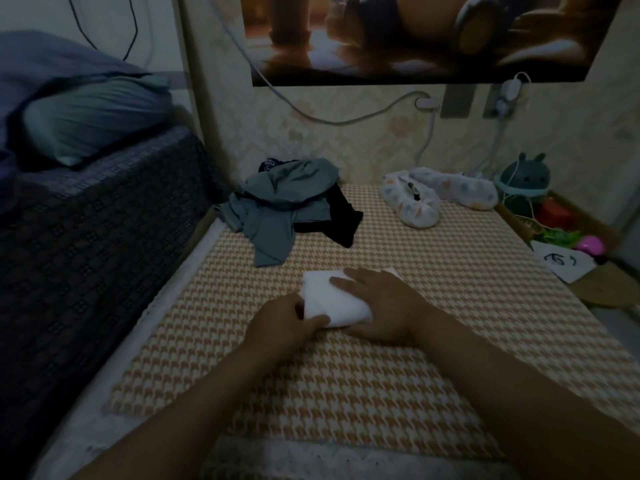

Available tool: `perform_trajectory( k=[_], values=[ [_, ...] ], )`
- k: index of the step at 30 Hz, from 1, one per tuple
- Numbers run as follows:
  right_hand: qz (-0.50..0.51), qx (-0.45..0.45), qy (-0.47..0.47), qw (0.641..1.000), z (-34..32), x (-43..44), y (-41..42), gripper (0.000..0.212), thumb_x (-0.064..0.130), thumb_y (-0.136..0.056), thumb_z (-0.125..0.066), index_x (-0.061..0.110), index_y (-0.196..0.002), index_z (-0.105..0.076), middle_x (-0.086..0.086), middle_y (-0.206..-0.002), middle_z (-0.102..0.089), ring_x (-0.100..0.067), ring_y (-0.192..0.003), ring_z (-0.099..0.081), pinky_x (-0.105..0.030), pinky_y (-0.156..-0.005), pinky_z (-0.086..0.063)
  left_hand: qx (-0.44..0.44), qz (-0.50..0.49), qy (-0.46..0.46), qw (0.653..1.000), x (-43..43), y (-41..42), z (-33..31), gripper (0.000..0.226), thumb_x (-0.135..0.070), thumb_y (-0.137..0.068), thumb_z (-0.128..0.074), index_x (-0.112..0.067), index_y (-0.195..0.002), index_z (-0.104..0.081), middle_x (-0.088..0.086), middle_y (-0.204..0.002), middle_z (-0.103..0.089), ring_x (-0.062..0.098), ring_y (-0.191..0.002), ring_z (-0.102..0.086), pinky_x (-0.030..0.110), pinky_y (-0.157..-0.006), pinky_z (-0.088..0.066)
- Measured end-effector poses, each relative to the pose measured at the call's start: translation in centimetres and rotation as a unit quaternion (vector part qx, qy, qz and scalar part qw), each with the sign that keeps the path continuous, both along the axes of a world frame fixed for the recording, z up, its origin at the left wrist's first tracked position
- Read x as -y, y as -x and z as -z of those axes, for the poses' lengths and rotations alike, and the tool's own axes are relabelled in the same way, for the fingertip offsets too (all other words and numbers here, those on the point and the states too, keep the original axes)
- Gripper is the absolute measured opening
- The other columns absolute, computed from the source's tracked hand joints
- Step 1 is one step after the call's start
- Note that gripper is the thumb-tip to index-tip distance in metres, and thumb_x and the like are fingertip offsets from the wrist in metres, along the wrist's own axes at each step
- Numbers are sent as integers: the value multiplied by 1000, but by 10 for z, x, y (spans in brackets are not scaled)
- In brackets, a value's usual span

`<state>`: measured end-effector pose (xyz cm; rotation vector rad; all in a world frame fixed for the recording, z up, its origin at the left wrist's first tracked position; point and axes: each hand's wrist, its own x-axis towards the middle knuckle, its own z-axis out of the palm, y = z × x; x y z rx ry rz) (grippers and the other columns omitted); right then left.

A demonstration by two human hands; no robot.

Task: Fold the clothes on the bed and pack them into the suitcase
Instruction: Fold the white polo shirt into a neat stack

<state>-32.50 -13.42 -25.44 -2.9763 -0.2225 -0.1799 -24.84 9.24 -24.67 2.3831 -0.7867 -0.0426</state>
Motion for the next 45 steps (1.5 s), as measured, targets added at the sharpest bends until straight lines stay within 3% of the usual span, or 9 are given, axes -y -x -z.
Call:
perform_trajectory(
  k=[9, 14, 18, 26, 29, 32, 35, 40, 45],
  values=[
    [29, -17, -106, 994, 4, 7, -9, 135, 101, -48, 6, 16, -149, -19, -2, -157, -24, -12, -143, -23, -9, -110, 3, -45, 9, 213, 976, -9, -7, -7, 24, -25, -83, -75, -18, -60, -74, -3, -56, -67, 6, -53, -60, 18, -53, -47],
    [36, 3, -101, 994, 2, 1, -2, 117, 100, -60, -11, 25, -148, -27, 1, -155, -27, -8, -140, -21, -15, -117, 0, -47, 106, 10, 993, -20, -14, 0, 37, -33, -91, -64, -27, -55, -69, -9, -59, -67, 7, -59, -61, 25, -61, -49],
    [39, -102, -32, 994, -11, 4, -4, 95, 48, -81, -65, 35, -154, -4, 1, -162, -5, -18, -149, -7, -35, -121, -10, 142, 47, -124, 981, -1, -13, -20, 37, -51, -87, -56, -14, -84, -58, -2, -80, -57, 16, -72, -52, 30, -61, -39],
    [84, -66, 61, 992, -8, -6, -4, 79, 25, -96, -56, 15, -153, -2, -12, -160, -17, -26, -145, -23, -36, -119, -9, 153, 174, -194, 953, 44, -27, 1, 78, -30, -89, -61, -7, -151, -19, 16, -155, -26, 28, -142, -26, 38, -114, -30],
    [103, 52, 104, 988, -21, -15, 11, 56, 17, -88, -62, 7, -139, -42, -20, -130, -54, -37, -107, -60, -51, -84, -52, 155, 212, -79, 962, 53, -30, -9, 53, -16, -78, -77, -2, -123, -53, 23, -107, -68, 29, -96, -67, 45, -67, -60],
    [37, 112, 117, 986, -16, -15, 23, 61, 26, -60, -82, 6, -114, -63, -12, -96, -69, -27, -69, -66, -40, -53, -55, 244, 212, -54, 945, 40, -37, -3, 50, -39, -90, -62, -12, -132, -53, 15, -120, -65, 30, -104, -66, 41, -81, -58],
    [-18, 91, 75, 993, -20, -23, 34, 48, 54, -73, -59, 16, -101, -68, 0, -89, -62, -16, -76, -58, -32, -63, -48, 180, 280, -26, 943, 15, -47, 26, 57, -36, -101, -45, -40, -151, -17, 3, -150, -35, 23, -135, -39, 28, -114, -30],
    [57, 118, -18, 991, -38, -26, 2, 41, 42, -92, -42, 14, -77, -68, -4, -79, -61, -16, -70, -47, -37, -66, -44, 60, 230, -87, 968, 19, -34, 16, 81, -41, -86, -54, -17, -152, -14, -6, -154, -8, 16, -147, -7, 25, -116, 1],
    [129, -12, -93, 987, -15, -25, -8, 68, 60, -95, -33, 18, -148, -37, -7, -151, -39, -24, -138, -36, -37, -114, -26, -71, 71, 85, 991, 41, -24, -7, 31, -25, -100, -48, -8, -119, -65, 6, -132, -55, 17, -118, -51, 20, -91, -37]
  ],
)
